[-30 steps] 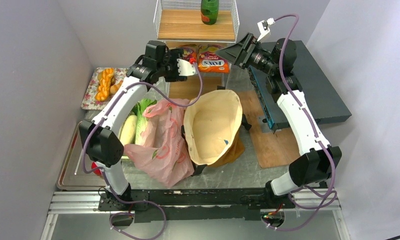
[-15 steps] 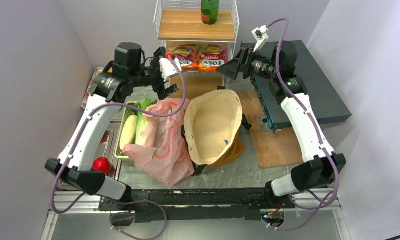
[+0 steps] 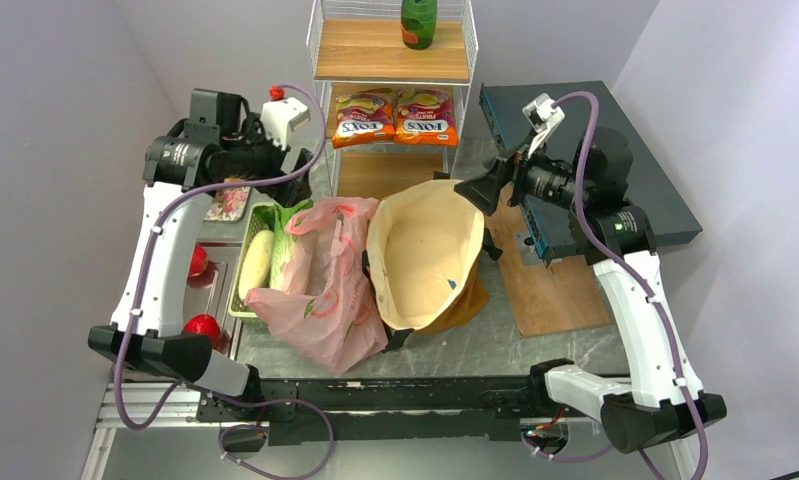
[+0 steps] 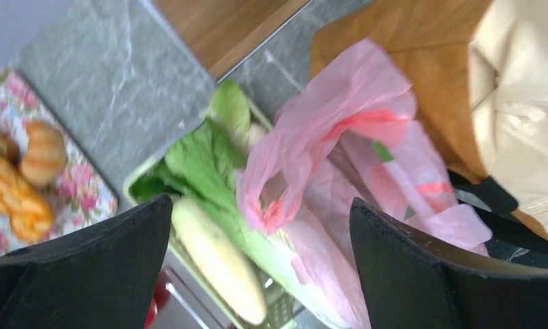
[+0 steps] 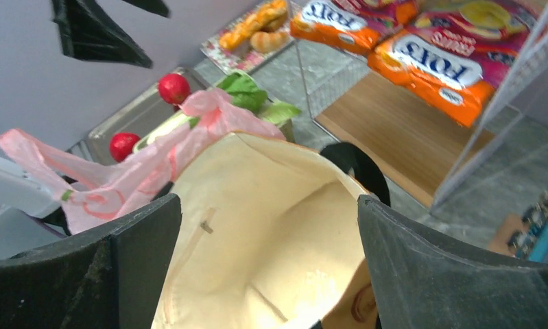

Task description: Untie the knot of the grocery bags and take out the mixed food

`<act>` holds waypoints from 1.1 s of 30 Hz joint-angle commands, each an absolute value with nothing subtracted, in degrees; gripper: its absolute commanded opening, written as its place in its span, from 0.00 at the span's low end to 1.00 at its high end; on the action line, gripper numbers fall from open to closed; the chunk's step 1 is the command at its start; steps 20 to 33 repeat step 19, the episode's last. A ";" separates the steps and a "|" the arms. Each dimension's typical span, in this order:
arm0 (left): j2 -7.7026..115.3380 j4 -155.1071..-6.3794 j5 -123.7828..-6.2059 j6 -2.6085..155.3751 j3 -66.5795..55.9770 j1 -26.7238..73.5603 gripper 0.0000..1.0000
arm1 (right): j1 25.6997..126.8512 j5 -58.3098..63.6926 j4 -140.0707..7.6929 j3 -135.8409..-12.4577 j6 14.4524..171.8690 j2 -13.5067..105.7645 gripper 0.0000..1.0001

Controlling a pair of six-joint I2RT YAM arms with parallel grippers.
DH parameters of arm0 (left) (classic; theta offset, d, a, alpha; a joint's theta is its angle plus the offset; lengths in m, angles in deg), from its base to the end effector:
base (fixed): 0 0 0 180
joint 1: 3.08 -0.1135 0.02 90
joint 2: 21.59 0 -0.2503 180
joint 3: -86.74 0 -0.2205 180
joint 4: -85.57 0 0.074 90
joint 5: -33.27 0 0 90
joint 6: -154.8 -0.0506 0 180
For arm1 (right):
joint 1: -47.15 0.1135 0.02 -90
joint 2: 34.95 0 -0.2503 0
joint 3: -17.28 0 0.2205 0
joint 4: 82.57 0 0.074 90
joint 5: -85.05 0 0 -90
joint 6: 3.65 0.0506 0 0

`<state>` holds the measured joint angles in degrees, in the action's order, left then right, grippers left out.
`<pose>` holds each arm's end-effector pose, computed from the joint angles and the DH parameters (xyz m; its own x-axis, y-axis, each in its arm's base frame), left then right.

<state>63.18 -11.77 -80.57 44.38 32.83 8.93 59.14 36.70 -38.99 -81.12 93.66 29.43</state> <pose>0.2433 -0.0727 0.4289 -0.4355 0.4189 -0.7968 0.6819 0.7313 0.0118 0.1933 0.0754 0.4440 -0.2625 0.0415 -0.9641 -0.7691 0.5943 0.2349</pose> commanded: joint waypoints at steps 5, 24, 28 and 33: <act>47.36 -12.68 -71.36 55.58 19.02 -1.49 1.00 | 59.04 26.53 -30.10 -78.00 87.04 21.32 1.00; 32.39 -13.90 -65.67 55.86 6.97 -1.96 0.99 | 55.20 16.03 -26.59 -78.70 84.56 14.50 1.00; 32.39 -13.90 -65.67 55.86 6.97 -1.96 0.99 | 55.20 16.03 -26.59 -78.70 84.56 14.50 1.00; 32.39 -13.90 -65.67 55.86 6.97 -1.96 0.99 | 55.20 16.03 -26.59 -78.70 84.56 14.50 1.00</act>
